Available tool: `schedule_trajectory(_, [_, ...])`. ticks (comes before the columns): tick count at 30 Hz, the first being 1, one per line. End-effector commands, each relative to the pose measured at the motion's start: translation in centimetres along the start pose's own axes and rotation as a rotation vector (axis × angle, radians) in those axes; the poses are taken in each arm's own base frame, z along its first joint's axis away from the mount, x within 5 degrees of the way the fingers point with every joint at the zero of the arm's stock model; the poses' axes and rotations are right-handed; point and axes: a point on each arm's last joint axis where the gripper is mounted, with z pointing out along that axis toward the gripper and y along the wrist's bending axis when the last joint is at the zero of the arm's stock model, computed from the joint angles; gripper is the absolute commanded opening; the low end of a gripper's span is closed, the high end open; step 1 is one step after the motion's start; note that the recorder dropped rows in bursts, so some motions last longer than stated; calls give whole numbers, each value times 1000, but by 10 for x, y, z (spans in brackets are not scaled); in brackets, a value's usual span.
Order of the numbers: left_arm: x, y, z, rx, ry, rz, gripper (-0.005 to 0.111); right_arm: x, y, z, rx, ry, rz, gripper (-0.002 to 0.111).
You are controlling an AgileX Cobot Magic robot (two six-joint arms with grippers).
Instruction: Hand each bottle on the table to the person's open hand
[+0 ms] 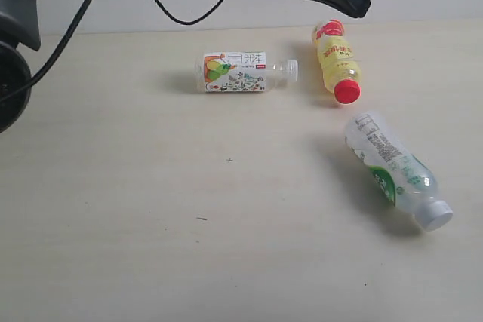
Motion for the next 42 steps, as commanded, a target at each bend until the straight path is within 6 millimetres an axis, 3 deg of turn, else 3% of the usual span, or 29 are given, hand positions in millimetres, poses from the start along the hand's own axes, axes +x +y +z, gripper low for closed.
schedule_trajectory(1, [-3, -11, -15, -18, -10, 78, 0, 0, 0, 0, -4, -10, -4, 0])
schedule_trajectory(7, [16, -13, -16, 8, 70, 139, 0, 0, 0, 0, -4, -10, -4, 0])
schedule_trajectory(12, [56, -1, -16, 30, 188, 132, 0, 0, 0, 0, -4, -10, -2, 0])
schedule_trajectory(18, [102, 20, -38, -118, 35, 60, 0, 0, 0, 0, -4, -10, -4, 0])
schedule_trajectory(24, [155, 12, -78, -344, -161, 54, 0, 0, 0, 0, -4, -10, -4, 0])
schedule_trajectory(34, [284, -16, -150, -631, -487, -32, 0, 1, 0, 0, -4, -7, -4, 0])
schedule_trajectory(42, [360, -37, -173, -588, -662, -123, 0, -6, 1, 0, -20, -85, -4, 0])
